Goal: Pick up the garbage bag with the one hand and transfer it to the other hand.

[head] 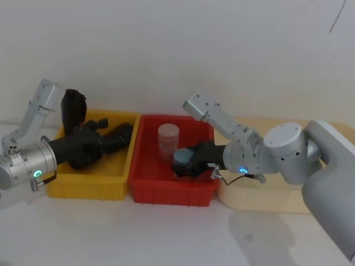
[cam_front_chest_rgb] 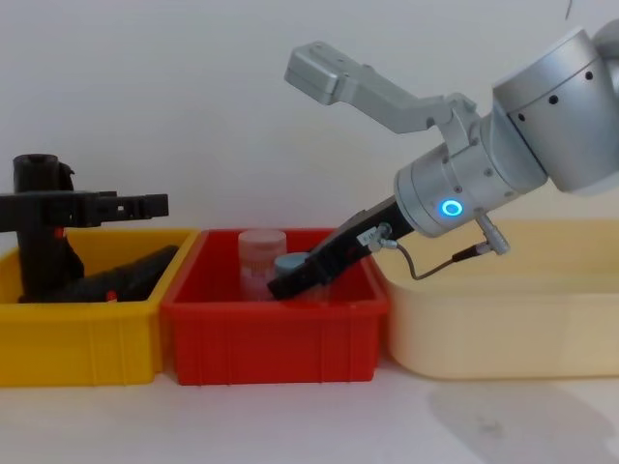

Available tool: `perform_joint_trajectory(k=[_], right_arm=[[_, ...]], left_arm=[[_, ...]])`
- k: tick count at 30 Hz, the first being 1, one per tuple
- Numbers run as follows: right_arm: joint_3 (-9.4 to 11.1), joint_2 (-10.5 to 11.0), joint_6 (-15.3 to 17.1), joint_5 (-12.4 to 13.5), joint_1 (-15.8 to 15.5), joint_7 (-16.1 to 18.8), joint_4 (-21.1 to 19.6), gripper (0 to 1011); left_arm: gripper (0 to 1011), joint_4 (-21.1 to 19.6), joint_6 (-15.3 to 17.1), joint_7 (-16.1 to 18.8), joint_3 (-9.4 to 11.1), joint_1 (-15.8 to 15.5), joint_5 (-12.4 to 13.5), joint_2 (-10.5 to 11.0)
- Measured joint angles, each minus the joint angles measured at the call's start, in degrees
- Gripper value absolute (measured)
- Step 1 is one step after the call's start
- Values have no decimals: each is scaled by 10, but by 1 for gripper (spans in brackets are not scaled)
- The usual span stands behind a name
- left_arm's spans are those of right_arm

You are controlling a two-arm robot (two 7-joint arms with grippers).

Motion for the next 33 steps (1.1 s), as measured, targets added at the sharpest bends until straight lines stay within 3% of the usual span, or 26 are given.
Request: perform_joint_trajectory(k=[33], right_arm=[[0, 0, 0, 0, 0, 0, 0, 708]], left_arm=[[1001, 0, 0, 0, 0, 0, 0, 0]])
